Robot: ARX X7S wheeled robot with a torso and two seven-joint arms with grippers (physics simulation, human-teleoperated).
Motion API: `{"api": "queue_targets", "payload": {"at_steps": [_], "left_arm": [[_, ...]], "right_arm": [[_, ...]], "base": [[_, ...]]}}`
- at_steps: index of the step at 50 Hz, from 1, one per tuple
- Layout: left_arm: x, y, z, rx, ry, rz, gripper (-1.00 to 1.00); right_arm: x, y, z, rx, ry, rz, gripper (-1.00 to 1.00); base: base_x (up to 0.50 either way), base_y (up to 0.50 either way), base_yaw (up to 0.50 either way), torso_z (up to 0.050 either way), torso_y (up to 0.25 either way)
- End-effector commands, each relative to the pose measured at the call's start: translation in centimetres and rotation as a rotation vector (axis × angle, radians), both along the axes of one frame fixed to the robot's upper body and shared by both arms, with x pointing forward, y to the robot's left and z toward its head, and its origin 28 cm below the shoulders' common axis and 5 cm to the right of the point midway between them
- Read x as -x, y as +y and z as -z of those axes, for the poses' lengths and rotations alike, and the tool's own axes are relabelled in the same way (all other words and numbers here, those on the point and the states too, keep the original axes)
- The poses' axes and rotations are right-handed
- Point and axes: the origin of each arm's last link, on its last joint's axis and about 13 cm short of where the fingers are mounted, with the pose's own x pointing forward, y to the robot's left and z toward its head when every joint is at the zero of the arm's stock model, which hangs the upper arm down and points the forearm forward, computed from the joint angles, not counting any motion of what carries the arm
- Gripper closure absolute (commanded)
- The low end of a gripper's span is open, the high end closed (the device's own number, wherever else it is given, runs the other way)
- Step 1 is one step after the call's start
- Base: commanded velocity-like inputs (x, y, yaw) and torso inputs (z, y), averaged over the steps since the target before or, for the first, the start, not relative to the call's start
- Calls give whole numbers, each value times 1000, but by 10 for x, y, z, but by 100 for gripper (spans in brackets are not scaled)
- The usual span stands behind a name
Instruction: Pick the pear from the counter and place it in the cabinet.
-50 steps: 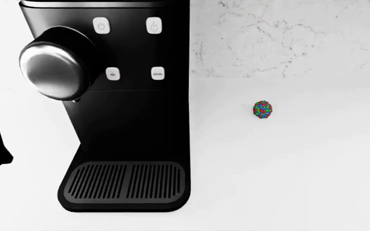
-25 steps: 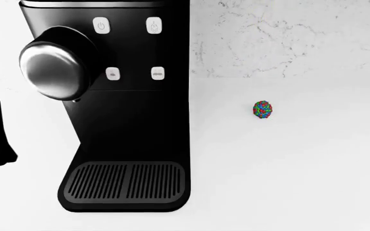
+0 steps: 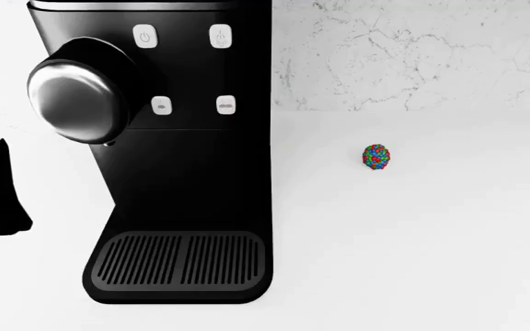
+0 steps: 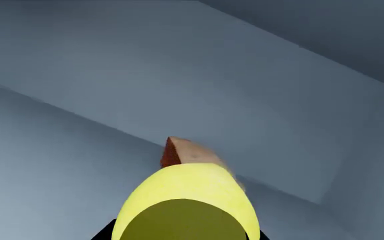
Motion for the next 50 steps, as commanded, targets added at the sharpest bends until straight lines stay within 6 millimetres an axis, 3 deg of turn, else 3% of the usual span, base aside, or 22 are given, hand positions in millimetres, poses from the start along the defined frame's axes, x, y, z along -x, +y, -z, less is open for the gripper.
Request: {"api": "queue_targets", "payload": {"at_steps": [1,24,25,43,50], "left_arm": [[-3,0,2,-1,4,1,-100],[-5,0,1,-4,5,-6,-100],[-5,0,1,-4,5,-6,-100],[-4,0,0,-4,2,-8,-100],[-4,0,0,-4,0,-7,-100]], "right_arm": [[-14,0,4,24,59,28,100],[-32,1,11,4,98,-16,100],[-32,1,11,5,95,-11,-100],[-28,0,8,19,68,3,-100],[-15,0,-3,47,-57,30,-100]], "base": [[0,0,0,0,0],[5,1,3,0,0],[18,5,13,0,0],[16,5,13,1,0],[12,4,10,1,0]]}}
